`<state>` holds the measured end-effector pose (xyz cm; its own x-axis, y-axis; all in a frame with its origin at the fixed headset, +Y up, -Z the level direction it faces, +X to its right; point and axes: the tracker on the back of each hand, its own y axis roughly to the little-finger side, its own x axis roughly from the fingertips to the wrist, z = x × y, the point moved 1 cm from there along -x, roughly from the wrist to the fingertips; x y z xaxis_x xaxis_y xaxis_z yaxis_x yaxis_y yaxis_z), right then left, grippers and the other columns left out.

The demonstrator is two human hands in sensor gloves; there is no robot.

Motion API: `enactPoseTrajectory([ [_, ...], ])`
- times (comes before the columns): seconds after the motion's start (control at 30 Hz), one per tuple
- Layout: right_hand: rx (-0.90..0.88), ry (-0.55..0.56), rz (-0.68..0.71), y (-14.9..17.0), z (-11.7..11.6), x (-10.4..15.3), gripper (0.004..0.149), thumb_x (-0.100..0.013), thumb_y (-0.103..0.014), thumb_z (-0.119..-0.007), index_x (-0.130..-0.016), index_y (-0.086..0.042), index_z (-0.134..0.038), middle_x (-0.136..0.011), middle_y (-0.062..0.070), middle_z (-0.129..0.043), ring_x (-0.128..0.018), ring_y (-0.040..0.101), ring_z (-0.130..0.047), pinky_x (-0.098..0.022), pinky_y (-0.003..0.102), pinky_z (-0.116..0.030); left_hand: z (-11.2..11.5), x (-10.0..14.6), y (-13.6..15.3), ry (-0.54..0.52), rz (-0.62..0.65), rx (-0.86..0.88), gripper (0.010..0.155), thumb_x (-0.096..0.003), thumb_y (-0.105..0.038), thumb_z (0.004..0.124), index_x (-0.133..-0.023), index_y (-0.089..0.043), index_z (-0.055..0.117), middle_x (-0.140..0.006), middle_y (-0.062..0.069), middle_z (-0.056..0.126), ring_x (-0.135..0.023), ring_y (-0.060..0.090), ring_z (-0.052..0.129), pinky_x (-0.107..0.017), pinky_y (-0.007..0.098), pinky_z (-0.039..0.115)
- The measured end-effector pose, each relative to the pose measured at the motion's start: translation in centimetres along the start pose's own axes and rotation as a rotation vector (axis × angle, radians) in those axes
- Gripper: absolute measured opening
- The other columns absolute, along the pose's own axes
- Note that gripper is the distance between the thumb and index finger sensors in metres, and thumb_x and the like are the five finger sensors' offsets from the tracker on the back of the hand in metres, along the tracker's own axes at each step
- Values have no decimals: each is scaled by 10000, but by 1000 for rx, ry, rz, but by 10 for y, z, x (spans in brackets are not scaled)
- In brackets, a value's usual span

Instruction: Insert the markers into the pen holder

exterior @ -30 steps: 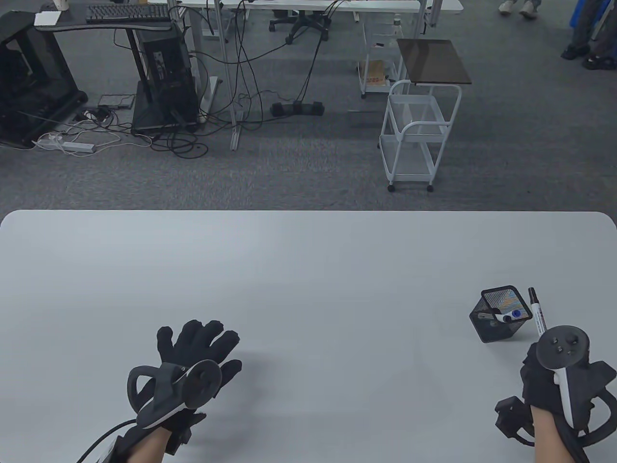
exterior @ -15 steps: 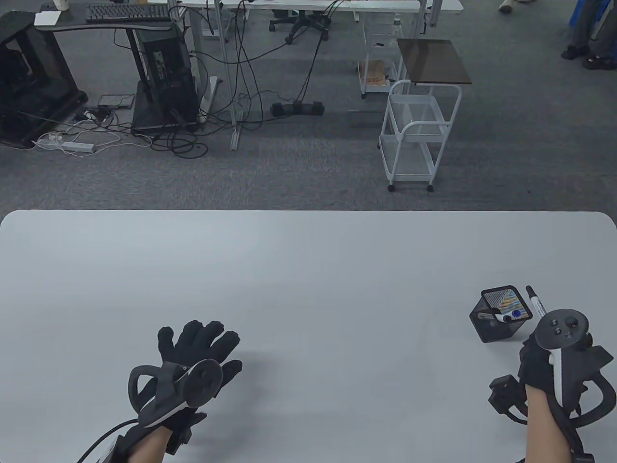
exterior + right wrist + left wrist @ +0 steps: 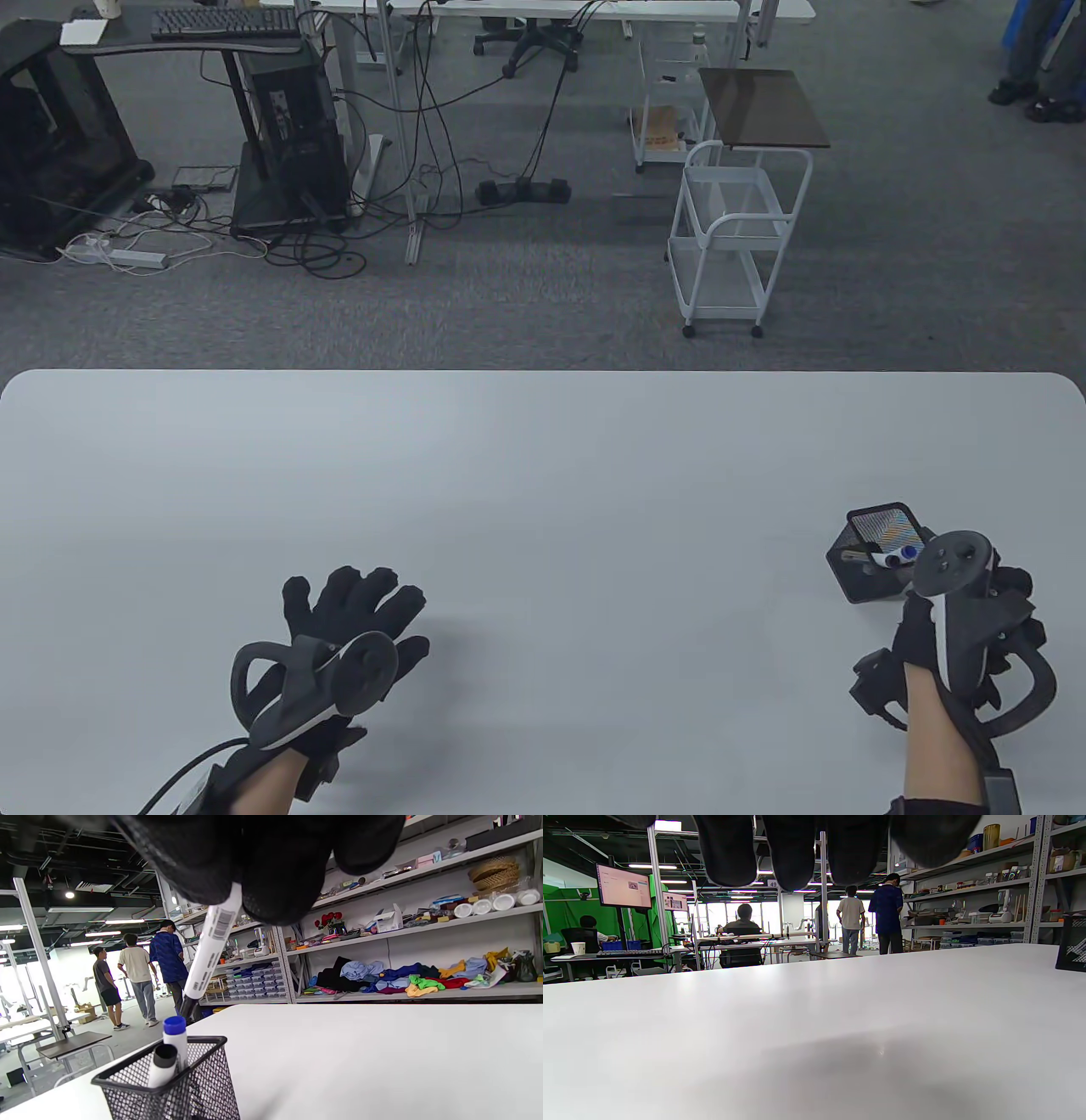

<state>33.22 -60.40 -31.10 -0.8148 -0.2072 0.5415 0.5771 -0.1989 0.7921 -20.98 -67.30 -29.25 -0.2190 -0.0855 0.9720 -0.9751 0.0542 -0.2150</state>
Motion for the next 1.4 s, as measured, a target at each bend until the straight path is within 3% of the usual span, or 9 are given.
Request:
enactPoseTrajectory([
  [0.87, -20, -12, -9, -13, -24, -4, 424, -657, -273, -704, -1078, -248, -666, -1116, 106, -631, -872, 201, -846, -791, 522, -533, 2, -2, -4, 31, -2, -17, 598, -555, -644, 643, -1124, -467, 597, -1269, -57, 591, -1217, 398, 600, -824, 761, 370],
  [1.4, -32, -74, -10, -17, -46, -9, 429, -671, -288, -681, -1096, -275, -631, -1153, 76, -591, -935, 199, -804, -813, 509, -498, 4, -3, -4, 49, -10, -29, 598, -555, -642, 644, -1124, -462, 600, -1268, -57, 590, -1217, 400, 599, -822, 763, 370],
])
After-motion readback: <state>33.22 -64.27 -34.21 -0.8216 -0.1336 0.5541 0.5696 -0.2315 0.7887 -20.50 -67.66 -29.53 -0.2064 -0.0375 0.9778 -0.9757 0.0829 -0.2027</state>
